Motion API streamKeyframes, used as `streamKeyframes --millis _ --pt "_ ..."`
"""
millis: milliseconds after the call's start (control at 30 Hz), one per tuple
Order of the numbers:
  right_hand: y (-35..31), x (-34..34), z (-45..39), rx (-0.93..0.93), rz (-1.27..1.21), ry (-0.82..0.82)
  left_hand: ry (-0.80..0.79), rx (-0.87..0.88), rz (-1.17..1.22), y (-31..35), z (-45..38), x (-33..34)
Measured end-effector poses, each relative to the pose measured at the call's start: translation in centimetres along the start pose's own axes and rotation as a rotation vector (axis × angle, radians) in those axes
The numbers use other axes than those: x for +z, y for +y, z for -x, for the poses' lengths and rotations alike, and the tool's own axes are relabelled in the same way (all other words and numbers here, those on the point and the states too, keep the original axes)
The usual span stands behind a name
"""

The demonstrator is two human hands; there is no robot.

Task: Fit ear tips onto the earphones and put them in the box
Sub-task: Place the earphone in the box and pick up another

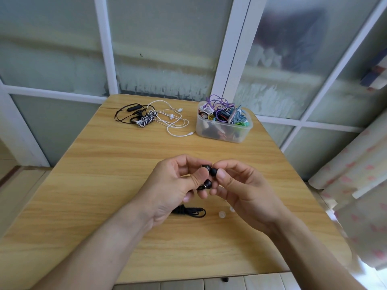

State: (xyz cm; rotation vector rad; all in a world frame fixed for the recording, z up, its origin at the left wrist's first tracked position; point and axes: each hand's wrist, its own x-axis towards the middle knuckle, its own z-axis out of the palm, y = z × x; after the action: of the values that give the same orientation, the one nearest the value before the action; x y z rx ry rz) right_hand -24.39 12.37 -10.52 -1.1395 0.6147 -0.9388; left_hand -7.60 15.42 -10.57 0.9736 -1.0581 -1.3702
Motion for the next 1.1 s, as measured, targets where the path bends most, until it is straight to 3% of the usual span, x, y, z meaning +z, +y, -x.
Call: streamKeyframes --millis 700,1100 --pt "0.4 1.0 0.0 -0.018 -0.098 -0.004 -0.072 -0.188 0.227 0.4 0.5 0.4" --pt "0.7 1.6 0.1 0.036 -0.202 0.018 -0.084 -0.187 0.243 0.7 0.7 0.6"
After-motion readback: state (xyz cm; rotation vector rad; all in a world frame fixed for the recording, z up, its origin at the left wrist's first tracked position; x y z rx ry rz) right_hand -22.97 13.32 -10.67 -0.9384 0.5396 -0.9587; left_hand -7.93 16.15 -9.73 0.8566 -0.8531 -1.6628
